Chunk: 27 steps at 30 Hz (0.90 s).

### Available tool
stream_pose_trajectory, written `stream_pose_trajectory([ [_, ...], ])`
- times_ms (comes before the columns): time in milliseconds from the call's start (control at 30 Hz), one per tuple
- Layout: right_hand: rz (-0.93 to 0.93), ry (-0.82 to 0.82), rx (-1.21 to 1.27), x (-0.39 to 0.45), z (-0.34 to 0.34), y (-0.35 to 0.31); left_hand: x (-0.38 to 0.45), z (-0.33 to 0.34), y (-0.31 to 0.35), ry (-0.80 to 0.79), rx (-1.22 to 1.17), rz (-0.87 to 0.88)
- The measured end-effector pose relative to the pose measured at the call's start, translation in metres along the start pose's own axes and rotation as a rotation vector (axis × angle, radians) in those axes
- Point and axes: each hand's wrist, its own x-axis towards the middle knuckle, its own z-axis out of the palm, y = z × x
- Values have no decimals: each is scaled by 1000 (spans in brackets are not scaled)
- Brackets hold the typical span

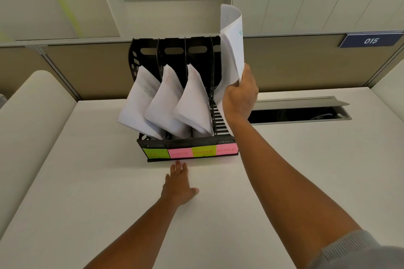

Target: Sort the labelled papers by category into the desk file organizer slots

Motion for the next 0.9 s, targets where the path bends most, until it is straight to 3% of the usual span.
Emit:
stream_pose_trajectory([
  [200, 25, -66, 227, -1, 26, 19, 8, -3, 6, -35, 41, -8],
  [400, 226, -376, 181, -24, 34, 53, 6, -1, 0, -33, 61, 28],
  [667, 248, -365, 97, -45, 19, 72, -10, 36, -20, 201, 104, 142],
  [800, 257, -349, 82, -60, 13, 78, -10, 45, -20, 240, 109, 131],
  [900, 134, -319, 59, -81, 9, 82, -8, 45, -21, 233, 133, 115],
])
